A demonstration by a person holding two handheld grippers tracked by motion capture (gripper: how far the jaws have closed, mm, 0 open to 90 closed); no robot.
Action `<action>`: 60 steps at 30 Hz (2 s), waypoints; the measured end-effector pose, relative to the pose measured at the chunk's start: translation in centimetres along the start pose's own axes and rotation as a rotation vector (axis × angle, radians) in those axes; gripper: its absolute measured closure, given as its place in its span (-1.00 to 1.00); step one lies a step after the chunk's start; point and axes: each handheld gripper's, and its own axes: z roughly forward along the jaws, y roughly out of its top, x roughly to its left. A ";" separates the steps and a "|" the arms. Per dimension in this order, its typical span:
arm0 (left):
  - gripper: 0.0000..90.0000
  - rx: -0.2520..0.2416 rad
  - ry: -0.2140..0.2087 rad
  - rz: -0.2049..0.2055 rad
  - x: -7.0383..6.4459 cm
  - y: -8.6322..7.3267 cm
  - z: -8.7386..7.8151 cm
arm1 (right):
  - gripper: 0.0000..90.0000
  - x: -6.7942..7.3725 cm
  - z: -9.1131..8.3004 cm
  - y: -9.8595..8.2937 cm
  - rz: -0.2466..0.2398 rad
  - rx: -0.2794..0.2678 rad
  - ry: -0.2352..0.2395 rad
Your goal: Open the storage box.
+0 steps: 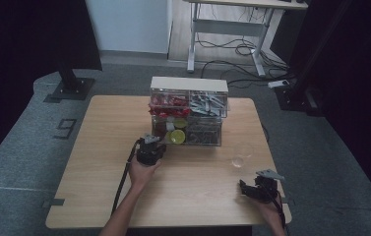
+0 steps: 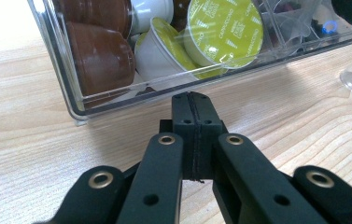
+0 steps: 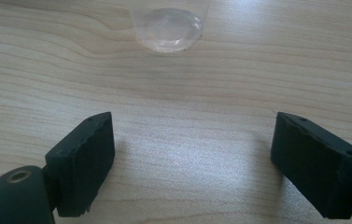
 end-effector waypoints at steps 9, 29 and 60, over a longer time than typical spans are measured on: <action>1.00 -0.033 -0.008 0.011 -0.4 0.8 -1.0 | -0.70 0.0 0.0 0.0 0.000 0.000 0.000; 1.00 -0.058 -0.021 0.006 -0.8 2.7 -1.8 | -0.69 0.0 0.0 0.0 0.000 -0.001 0.000; 1.00 -0.109 0.000 -0.009 -0.8 7.3 -2.1 | -0.69 0.0 0.0 0.0 0.001 -0.001 -0.001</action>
